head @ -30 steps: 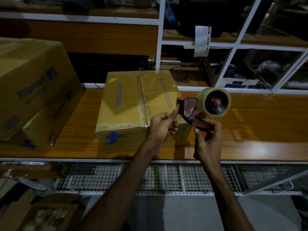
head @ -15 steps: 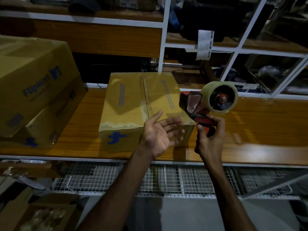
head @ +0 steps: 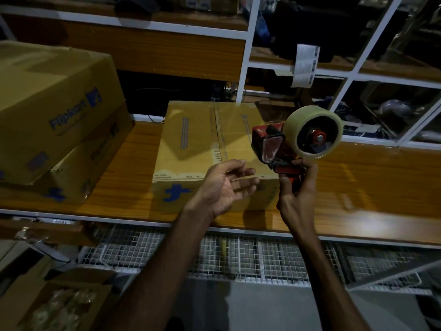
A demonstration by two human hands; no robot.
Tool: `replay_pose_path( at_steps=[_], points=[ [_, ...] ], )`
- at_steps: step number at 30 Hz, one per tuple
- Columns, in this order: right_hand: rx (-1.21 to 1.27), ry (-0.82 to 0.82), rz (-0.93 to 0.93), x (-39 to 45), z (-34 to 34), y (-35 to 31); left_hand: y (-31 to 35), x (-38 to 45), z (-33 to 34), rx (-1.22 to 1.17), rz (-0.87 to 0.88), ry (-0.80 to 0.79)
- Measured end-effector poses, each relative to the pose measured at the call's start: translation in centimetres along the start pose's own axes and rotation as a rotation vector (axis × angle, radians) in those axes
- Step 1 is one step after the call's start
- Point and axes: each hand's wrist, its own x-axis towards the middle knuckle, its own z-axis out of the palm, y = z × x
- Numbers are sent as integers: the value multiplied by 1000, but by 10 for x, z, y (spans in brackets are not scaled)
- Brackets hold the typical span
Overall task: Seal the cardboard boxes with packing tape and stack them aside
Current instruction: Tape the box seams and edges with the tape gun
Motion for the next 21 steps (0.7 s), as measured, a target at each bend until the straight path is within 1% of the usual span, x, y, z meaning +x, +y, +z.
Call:
replay_pose_path(
  at_steps=[5,10,14,18,19,21],
  points=[
    [-127,-22,15,0,29,6,31,-14,-26,161,88,42],
    [-263,-116,-133,5,69,1,61,-23,-73,349,98,140],
    [-324,-143,-179,0,115,-11,77,-33,-117,367,129,221],
    [-400,-274,-276,-3,144,-22,88,-45,-163,357,100,219],
    [-412,-284,-296,-3,148,-23,91,-50,-175,341,92,219],
    [-429,-251,-291,1,149,-22,100,-61,-204,299,104,257]
  ],
)
